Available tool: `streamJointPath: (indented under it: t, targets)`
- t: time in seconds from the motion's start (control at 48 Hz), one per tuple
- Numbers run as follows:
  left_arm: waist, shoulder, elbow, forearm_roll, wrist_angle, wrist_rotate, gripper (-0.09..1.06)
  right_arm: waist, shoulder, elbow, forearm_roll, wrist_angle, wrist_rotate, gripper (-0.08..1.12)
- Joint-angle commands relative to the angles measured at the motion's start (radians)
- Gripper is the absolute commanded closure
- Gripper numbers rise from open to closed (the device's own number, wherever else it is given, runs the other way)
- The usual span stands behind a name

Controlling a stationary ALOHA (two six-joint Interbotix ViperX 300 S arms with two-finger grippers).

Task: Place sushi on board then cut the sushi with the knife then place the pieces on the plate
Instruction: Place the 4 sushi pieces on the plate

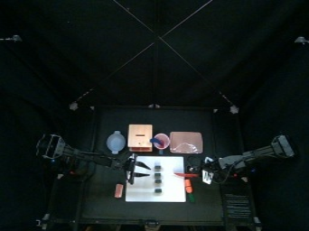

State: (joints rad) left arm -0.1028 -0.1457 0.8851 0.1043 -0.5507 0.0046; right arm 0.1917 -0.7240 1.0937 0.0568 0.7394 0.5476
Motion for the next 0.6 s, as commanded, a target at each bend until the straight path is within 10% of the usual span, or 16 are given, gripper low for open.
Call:
streamJointPath:
  t: [0.021,0.604]
  targets:
    - [0.003,-0.006,-0.008,-0.012,-0.009,0.0,0.23,-0.018,-0.015,0.006,0.017,-0.003,0.002,0.67]
    - [0.003,-0.005,0.003,-0.023,-0.009,0.002,0.23,-0.044,-0.057,0.0,0.002,0.092,-0.002,0.24]
